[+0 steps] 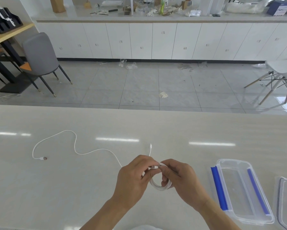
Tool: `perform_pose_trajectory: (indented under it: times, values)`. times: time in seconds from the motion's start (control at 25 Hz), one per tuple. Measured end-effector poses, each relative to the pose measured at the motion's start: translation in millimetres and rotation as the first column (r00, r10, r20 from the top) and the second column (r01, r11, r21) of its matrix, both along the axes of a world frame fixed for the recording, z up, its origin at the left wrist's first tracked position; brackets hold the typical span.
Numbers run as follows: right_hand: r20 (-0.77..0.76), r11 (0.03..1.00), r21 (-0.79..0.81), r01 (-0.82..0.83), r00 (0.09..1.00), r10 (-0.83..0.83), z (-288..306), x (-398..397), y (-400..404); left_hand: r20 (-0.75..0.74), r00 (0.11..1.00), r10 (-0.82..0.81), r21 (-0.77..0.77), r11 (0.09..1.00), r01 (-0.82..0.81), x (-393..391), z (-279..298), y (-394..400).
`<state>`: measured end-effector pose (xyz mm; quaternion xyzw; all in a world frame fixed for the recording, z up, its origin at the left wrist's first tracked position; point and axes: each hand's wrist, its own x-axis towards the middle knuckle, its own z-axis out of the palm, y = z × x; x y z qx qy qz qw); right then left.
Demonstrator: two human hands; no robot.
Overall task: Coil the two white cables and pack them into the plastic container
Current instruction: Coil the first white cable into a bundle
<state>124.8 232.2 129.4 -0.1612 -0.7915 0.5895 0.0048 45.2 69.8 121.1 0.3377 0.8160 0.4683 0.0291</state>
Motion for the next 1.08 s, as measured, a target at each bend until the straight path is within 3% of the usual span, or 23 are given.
perform_pose_trajectory:
  times: [0.04,0.12,0.24,0.32,0.4,0.52,0.68,0.88,1.08]
  values:
    - [0.009,0.999,-0.038,0.003,1.0,-0.003,0.7,0.2,0.6,0.053,0.999,0.012,0.021,1.0,-0.013,-0.2,0.4,-0.1]
    - [0.018,0.992,-0.129,0.003,1.0,-0.001,3.0,1.3,1.8,0.305,0.952,0.028,0.101,0.993,-0.062,0.2,0.5,0.6]
    - [0.015,0.986,-0.165,-0.018,1.0,0.021,2.6,3.5,5.0,0.626,0.779,-0.034,0.261,0.951,-0.168,-1.5,0.0,2.8]
    - [0.03,0.984,-0.174,-0.022,0.999,0.028,-0.3,5.3,7.0,0.759,0.641,-0.115,0.31,0.929,-0.2,-3.9,0.6,3.5]
    - [0.072,0.972,-0.233,0.021,0.997,-0.005,-5.4,8.4,9.1,0.794,0.591,-0.145,0.287,0.945,-0.154,-5.5,-2.3,3.6]
    - [0.142,0.93,-0.352,0.103,0.988,-0.056,-14.8,13.4,12.5,0.779,0.613,-0.134,0.219,0.974,-0.064,-1.7,-11.4,5.0]
    - [0.205,0.914,-0.365,0.177,0.973,-0.107,-31.7,23.5,19.6,0.841,0.532,-0.097,0.182,0.977,-0.109,6.0,-34.4,9.9]
    - [0.335,0.961,-0.123,0.247,0.922,-0.194,-71.9,46.4,31.3,0.875,0.484,-0.014,0.052,0.996,-0.066,16.7,-76.7,30.6]
    - [0.44,0.936,0.067,0.345,0.832,-0.337,-123.5,65.3,41.9,0.878,0.472,0.074,-0.079,0.997,-0.009,40.4,-127.2,58.8]
